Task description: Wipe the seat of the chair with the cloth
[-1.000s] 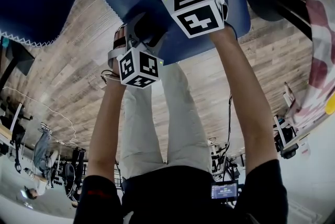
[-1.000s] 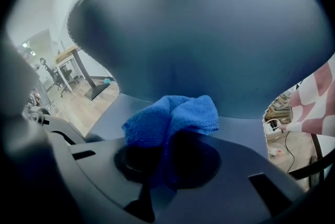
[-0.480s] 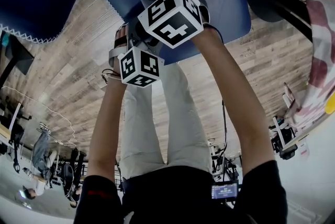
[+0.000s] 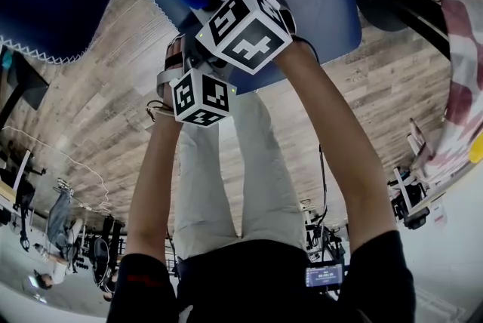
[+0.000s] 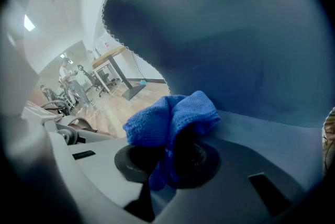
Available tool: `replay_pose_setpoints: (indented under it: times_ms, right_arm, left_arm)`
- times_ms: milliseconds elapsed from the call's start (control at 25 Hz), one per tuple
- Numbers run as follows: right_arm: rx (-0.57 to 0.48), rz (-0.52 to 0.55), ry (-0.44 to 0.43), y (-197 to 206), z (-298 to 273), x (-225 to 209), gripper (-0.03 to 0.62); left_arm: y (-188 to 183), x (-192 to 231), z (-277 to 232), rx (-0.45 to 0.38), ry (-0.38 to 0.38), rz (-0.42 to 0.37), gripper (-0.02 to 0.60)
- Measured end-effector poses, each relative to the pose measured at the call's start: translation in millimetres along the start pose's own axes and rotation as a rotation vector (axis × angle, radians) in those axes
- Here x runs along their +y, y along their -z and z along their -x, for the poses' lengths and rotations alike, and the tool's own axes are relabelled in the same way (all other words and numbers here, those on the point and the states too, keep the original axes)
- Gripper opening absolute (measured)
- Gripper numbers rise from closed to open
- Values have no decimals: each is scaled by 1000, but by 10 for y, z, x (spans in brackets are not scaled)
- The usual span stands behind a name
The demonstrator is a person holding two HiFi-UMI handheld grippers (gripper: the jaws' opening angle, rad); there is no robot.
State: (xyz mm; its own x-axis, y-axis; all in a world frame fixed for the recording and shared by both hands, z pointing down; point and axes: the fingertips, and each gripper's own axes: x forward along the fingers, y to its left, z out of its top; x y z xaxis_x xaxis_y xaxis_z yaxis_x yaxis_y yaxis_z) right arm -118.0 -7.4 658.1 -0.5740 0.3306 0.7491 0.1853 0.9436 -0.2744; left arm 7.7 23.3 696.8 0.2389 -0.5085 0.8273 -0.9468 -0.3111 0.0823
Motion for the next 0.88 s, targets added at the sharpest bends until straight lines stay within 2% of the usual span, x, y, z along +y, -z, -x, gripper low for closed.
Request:
replay_pose_setpoints:
  times_ms: [160,440,680,880]
  right_arm:
    - [5,24,-10,18,0,12,60]
    - [24,106,77,46,71,-143,60]
    - [23,106,124,77,141,-269,60]
    - [41,79,202,161,283,-547,60]
  left_arm:
    - [6,-12,5,-3,6,3,334]
    - [-6,-10,6,-14,0,0,334]
    - [-8,-7,4,-15,1,0,334]
    - [-3,-8,6,-12,-1,0,334]
